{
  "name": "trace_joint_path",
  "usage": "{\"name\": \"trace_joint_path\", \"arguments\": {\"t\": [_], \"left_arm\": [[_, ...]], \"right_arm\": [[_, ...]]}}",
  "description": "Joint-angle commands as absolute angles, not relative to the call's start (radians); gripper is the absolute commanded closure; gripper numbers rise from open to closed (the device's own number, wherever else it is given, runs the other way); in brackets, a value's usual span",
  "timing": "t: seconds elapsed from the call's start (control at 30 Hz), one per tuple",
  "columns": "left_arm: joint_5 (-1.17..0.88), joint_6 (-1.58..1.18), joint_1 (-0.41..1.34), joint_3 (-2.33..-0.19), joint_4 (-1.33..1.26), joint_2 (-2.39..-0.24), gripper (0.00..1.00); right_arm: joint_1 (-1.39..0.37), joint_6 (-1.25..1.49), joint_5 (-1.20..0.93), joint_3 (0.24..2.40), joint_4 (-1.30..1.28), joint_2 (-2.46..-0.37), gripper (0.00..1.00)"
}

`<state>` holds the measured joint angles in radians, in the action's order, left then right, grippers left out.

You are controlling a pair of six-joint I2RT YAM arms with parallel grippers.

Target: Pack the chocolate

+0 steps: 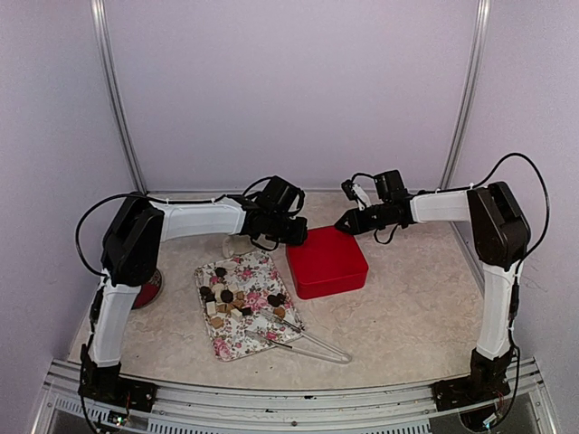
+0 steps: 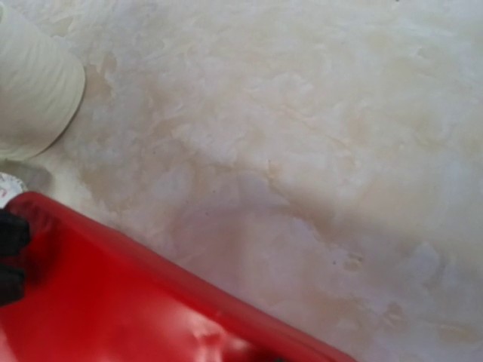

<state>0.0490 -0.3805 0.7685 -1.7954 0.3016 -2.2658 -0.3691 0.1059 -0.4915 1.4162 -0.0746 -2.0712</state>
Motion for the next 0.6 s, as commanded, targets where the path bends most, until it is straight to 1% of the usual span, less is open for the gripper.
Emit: {"name": "trace_joint_path", "arguments": {"t": [0.0,0.13,0.27,0.33,0.47,0.53,0.57], "left_arm": [[0.047,-0.371,0.753,-1.807,0.399,-2.33,0.73],[0.058,-0.371,0.751,-1.8,0.387,-2.31,0.66],[0.076,-0.321,0.761,-1.78,0.328,-2.236,0.48],[0.085,-0.305,0.773,-1.774,0.307,-2.192,0.42],[0.097,-0.292,0.793,-1.756,0.309,-2.122,0.37],[0.082,-0.287,0.808,-1.71,0.29,-2.068,0.36],[0.077,-0.282,0.82,-1.672,0.268,-2.038,0.36]], "right_arm": [[-0.348,0.104,-0.411,1.355,-0.204,-2.172,0.77],[-0.347,0.109,-0.426,1.334,-0.21,-2.119,0.76],[-0.345,0.125,-0.423,1.265,-0.2,-2.031,0.75],[-0.34,0.131,-0.428,1.238,-0.201,-1.997,0.75],[-0.337,0.146,-0.459,1.175,-0.195,-1.908,0.74],[-0.333,0.154,-0.479,1.164,-0.175,-1.858,0.67],[-0.326,0.162,-0.486,1.174,-0.162,-1.844,0.62]]}}
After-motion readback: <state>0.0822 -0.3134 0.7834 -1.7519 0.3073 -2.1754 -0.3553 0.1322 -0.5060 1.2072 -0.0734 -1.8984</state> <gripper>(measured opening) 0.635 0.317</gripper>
